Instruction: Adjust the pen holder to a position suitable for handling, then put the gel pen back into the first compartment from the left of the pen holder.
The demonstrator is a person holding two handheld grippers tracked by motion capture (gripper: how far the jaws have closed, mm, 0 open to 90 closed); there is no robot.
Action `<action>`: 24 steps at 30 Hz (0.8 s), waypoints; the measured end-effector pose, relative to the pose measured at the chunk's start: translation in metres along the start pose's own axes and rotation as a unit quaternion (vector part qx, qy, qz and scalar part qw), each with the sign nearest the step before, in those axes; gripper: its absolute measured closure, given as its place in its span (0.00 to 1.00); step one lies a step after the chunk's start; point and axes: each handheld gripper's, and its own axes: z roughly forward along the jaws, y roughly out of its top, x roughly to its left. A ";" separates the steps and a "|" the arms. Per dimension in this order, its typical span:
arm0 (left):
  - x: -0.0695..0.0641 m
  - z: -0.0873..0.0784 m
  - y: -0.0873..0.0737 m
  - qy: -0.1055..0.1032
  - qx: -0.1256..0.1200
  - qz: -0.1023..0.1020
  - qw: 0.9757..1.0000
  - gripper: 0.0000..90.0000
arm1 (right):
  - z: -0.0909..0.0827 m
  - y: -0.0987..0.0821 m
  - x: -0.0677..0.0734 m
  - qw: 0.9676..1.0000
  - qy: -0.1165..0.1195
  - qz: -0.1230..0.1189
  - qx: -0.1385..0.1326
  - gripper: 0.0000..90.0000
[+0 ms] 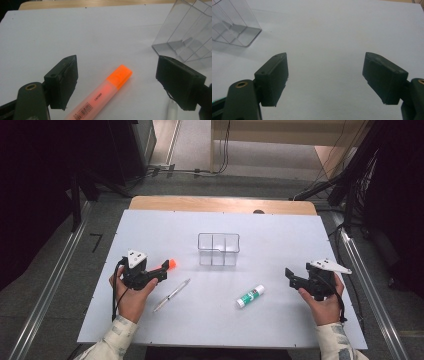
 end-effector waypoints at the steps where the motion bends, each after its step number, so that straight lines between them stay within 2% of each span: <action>1: 0.000 0.000 0.000 -0.001 0.001 0.000 1.000 0.21 | 0.001 0.000 0.000 1.000 -0.002 0.000 0.002 0.22; 13: 0.002 -0.002 -0.002 0.002 0.003 0.000 1.000 0.21 | 0.006 0.002 0.004 1.000 0.002 -0.009 0.006 0.22; 24: -0.001 -0.001 -0.002 -0.008 0.007 0.008 1.000 0.20 | 0.006 0.002 0.003 1.000 0.002 -0.009 0.008 0.22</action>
